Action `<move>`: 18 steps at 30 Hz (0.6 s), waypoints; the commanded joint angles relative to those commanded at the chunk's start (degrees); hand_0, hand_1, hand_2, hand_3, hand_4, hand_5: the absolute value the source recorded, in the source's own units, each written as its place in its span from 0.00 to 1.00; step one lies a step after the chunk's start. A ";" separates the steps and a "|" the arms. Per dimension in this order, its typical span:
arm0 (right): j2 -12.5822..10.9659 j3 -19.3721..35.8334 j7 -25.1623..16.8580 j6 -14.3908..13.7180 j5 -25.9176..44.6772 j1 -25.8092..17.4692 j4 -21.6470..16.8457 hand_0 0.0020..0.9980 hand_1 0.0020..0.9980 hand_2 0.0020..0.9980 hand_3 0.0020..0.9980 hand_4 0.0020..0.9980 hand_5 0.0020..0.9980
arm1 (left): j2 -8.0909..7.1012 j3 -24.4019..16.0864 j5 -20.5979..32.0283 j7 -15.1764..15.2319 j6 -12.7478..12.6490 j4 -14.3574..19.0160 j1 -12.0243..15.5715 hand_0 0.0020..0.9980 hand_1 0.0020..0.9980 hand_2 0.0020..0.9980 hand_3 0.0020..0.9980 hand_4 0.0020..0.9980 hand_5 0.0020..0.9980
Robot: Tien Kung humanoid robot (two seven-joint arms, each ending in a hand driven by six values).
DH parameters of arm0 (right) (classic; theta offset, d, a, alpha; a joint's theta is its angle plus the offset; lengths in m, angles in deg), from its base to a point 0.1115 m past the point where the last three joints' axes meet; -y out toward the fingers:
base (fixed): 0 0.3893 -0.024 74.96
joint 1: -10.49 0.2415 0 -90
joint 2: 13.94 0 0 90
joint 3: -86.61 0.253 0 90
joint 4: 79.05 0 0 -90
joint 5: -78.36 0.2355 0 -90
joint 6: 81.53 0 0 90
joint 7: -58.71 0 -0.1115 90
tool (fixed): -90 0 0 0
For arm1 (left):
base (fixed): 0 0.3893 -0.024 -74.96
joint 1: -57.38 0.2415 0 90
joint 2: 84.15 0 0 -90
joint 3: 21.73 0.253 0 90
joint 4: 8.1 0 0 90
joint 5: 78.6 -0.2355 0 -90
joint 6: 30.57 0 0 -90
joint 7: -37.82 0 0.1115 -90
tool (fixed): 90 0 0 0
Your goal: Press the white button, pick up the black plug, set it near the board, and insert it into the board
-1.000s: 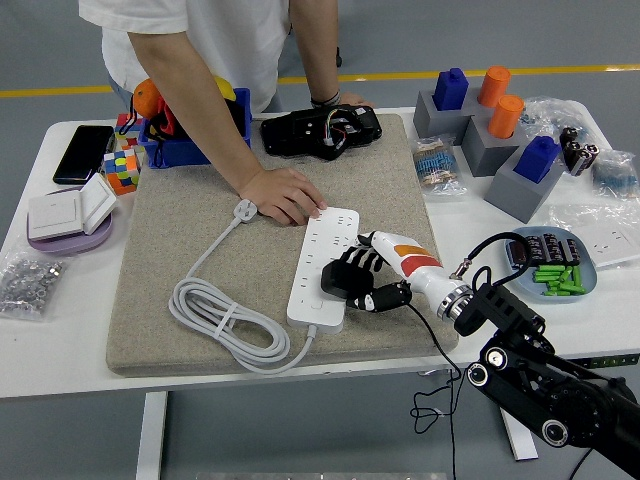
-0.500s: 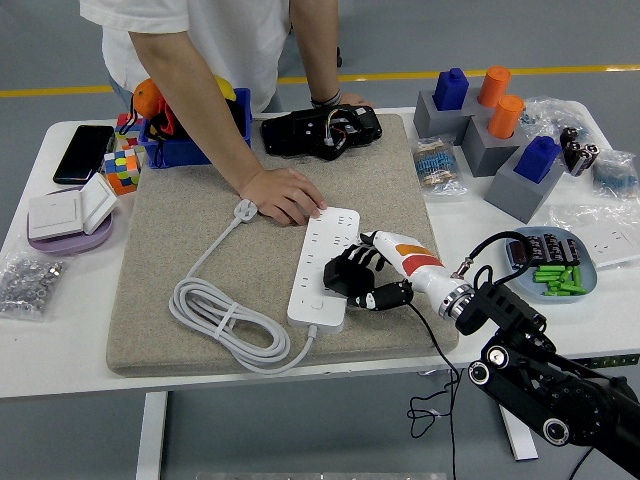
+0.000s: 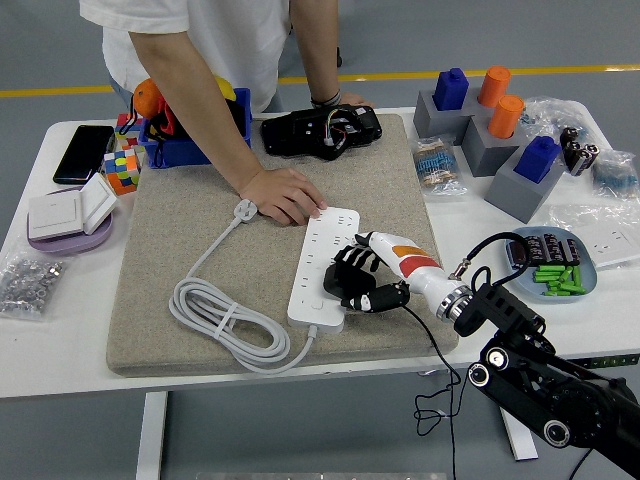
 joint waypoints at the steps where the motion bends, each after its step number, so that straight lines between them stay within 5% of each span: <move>1: -0.01 0.01 -0.09 -0.06 0.05 0.01 -0.03 0.43 0.49 0.52 0.58 0.99 0.07 | 0.00 -0.03 -0.03 -0.01 0.00 0.00 0.00 0.46 0.50 0.53 0.57 0.61 0.25; 18: -0.25 0.15 0.58 2.39 0.00 -0.53 -1.80 0.52 0.60 0.59 0.67 1.00 0.18 | 0.14 -0.21 -0.13 -0.03 0.09 0.00 0.19 0.46 0.50 0.52 0.57 0.61 0.25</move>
